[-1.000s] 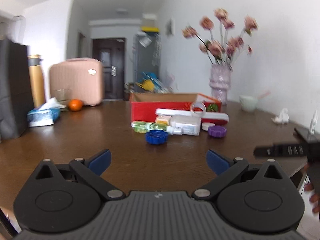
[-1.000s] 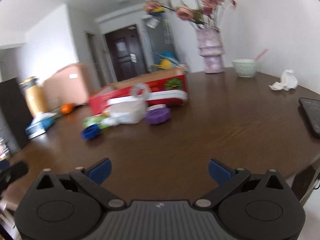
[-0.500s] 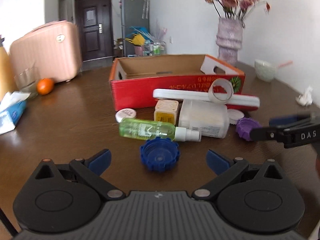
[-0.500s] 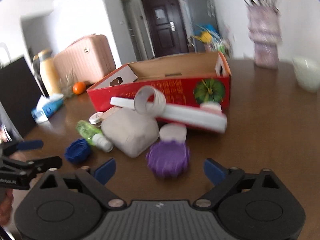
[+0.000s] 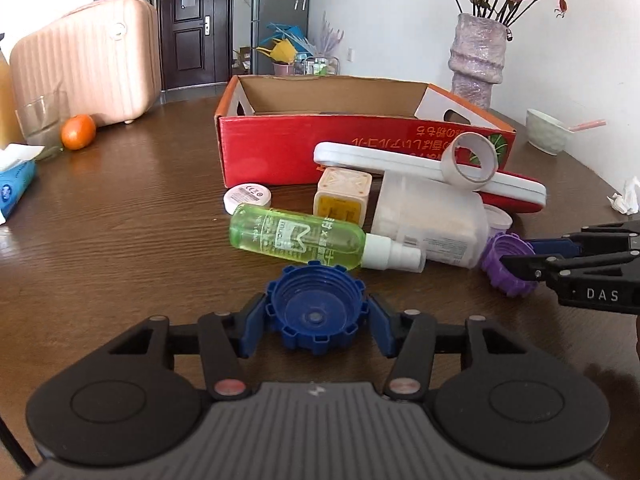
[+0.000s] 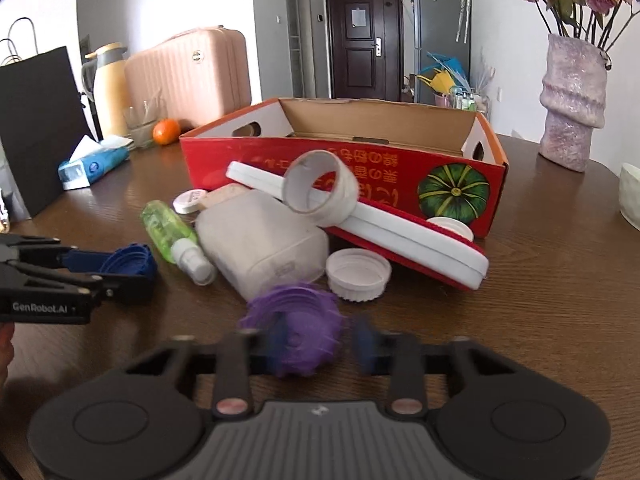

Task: Organize rigid objects
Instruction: 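Grasp the blue cap with the left gripper while the right gripper grasps the purple cap, then carry both caps into the red box and open both grippers, then withdraw both grippers from the box back toward the items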

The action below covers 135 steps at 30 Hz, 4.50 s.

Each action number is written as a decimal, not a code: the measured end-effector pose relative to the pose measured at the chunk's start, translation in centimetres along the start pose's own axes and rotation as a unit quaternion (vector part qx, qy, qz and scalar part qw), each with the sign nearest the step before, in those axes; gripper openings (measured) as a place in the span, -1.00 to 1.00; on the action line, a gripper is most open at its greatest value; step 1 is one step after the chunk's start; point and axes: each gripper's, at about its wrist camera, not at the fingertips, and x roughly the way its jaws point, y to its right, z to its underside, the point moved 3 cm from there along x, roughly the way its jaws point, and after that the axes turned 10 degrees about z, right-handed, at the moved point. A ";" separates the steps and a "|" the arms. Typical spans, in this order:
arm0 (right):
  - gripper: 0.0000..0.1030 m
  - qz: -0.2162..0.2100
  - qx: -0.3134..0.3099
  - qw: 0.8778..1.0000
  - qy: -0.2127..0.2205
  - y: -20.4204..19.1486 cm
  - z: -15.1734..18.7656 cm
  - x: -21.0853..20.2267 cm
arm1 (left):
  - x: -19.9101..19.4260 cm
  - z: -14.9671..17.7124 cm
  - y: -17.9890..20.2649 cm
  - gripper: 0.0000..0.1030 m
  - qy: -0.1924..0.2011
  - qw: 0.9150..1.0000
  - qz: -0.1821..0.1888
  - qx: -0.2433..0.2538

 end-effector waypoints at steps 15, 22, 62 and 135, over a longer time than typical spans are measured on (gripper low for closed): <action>-0.87 0.015 -0.007 0.997 0.074 -4.5 4.8 -11.1 | -12.4 4.7 3.8 0.06 0.086 0.996 -0.035 0.013; -0.87 0.026 0.015 0.994 0.104 -5.2 8.1 -16.5 | -17.2 7.7 5.7 0.06 0.140 0.989 -0.050 0.015; -0.87 0.057 0.073 0.996 0.007 11.1 -21.4 10.3 | 11.5 -23.5 -5.5 0.05 0.030 0.998 0.035 0.029; 1.00 0.063 0.151 0.943 0.289 -2.1 13.0 -22.1 | -22.8 10.8 3.1 1.00 0.300 0.949 -0.099 0.007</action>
